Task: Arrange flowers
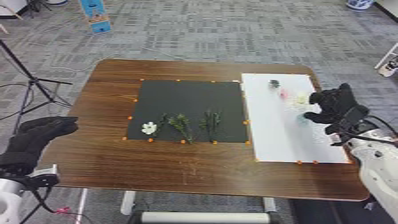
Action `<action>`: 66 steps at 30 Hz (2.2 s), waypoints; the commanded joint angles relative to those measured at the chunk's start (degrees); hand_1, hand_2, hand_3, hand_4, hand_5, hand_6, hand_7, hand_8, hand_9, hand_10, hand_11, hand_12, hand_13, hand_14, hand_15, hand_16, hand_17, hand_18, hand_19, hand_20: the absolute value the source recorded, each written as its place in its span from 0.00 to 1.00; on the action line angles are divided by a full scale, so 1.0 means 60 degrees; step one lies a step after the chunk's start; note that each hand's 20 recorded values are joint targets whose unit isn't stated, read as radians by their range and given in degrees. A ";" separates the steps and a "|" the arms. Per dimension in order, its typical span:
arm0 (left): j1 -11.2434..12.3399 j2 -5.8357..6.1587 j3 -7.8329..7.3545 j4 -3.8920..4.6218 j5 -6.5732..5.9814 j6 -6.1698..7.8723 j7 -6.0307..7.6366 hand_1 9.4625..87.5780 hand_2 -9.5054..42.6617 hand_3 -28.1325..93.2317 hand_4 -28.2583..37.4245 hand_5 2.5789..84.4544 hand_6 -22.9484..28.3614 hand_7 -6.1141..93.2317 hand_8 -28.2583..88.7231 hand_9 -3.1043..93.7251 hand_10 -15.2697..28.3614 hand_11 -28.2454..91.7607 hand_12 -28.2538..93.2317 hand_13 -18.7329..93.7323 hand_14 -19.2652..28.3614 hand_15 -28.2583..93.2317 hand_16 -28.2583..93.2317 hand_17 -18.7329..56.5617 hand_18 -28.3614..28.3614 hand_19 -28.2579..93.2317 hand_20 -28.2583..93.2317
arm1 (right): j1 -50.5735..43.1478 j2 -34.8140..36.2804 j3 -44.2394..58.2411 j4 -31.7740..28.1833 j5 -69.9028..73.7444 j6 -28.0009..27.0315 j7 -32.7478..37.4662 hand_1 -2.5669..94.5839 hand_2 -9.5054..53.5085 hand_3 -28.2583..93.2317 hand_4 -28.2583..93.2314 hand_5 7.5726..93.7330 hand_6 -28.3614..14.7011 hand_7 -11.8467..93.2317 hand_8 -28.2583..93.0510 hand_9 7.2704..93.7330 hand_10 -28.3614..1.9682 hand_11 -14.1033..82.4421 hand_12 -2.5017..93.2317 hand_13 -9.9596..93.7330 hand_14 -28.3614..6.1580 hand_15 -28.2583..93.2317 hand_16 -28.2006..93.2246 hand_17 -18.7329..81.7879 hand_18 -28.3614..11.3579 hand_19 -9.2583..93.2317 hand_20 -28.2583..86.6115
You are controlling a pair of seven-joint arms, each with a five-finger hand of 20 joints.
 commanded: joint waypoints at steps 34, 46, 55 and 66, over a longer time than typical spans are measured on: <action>-0.0191 -0.0066 0.0135 -0.0177 -0.0065 -0.0101 0.0187 0.25 0.26 0.84 0.11 0.65 0.50 0.25 0.18 0.59 0.64 0.44 0.39 0.55 0.73 0.42 0.27 0.37 0.71 0.31 0.43 | 0.1666 -0.0620 -0.1317 0.2098 -0.1862 -0.0366 -0.1126 0.55 0.06 0.68 0.02 0.71 0.72 0.46 0.27 0.79 0.52 0.52 0.34 0.68 0.38 0.79 0.55 0.46 0.12 0.83 0.81; -0.0171 -0.0063 0.0098 -0.0141 -0.0192 -0.0078 0.0235 0.25 0.26 0.84 0.11 0.65 0.50 0.25 0.18 0.59 0.64 0.44 0.39 0.55 0.74 0.42 0.27 0.37 0.71 0.31 0.43 | 0.1577 -0.0239 -0.1515 0.1843 -0.1409 0.0592 -0.1043 0.58 0.14 0.66 0.04 0.79 0.71 0.44 0.29 0.85 0.55 0.51 0.34 0.71 0.40 0.79 0.56 0.48 0.13 0.83 0.82; -0.0119 -0.0039 0.0066 -0.0149 -0.0298 -0.0057 0.0224 0.24 0.26 0.84 0.11 0.65 0.50 0.25 0.19 0.59 0.64 0.44 0.39 0.55 0.74 0.42 0.27 0.37 0.71 0.31 0.43 | 0.1865 0.0107 -0.1603 0.1143 -0.0694 0.0717 -0.0707 0.57 0.14 0.69 0.04 0.81 0.69 0.41 0.32 0.86 0.54 0.50 0.33 0.71 0.40 0.79 0.56 0.48 0.13 0.83 0.82; -0.0135 -0.0003 0.0034 -0.0139 -0.0313 -0.0103 0.0175 0.24 0.26 0.84 0.11 0.65 0.50 0.25 0.19 0.59 0.64 0.43 0.39 0.55 0.74 0.42 0.27 0.37 0.71 0.31 0.43 | 0.1360 -0.0014 -0.0986 0.0525 -0.0932 -0.1611 -0.0986 0.43 0.01 0.76 0.09 0.74 0.68 0.41 0.29 0.78 0.50 0.44 0.31 0.67 0.36 0.77 0.56 0.45 0.12 0.80 0.82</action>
